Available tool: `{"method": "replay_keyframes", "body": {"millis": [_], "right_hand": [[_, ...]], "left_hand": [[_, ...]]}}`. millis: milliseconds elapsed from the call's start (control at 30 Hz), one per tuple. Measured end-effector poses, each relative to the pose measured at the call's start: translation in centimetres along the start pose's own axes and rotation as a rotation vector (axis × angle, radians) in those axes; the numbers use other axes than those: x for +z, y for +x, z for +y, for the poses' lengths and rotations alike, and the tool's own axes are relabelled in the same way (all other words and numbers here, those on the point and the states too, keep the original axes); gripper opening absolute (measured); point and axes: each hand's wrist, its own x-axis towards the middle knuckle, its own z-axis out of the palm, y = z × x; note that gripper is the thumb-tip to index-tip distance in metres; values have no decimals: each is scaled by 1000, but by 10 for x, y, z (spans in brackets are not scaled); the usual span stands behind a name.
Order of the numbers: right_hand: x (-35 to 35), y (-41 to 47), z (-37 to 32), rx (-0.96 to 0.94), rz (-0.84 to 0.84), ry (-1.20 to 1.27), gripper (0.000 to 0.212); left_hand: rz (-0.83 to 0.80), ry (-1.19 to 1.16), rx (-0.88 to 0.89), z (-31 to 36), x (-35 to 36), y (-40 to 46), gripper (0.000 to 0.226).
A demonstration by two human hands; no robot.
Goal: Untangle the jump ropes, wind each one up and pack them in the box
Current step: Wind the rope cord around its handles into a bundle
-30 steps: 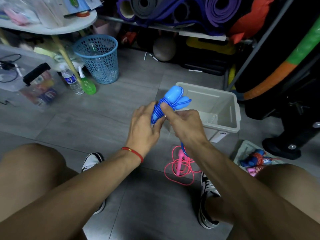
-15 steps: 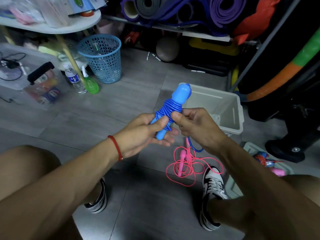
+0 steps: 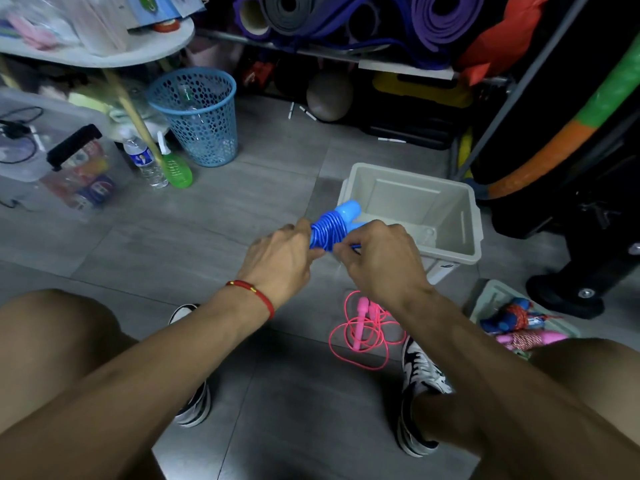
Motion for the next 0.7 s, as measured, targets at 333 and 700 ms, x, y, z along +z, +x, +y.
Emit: {"method": "replay_keyframes", "body": {"millis": [333, 700], "right_hand": [[-16, -1, 12, 98, -9, 455, 16], [-12, 3, 20, 131, -144, 759, 5]], "left_hand": [[-49, 0, 341, 0, -5, -4, 38], [-33, -387, 290, -6, -21, -7, 34]]}}
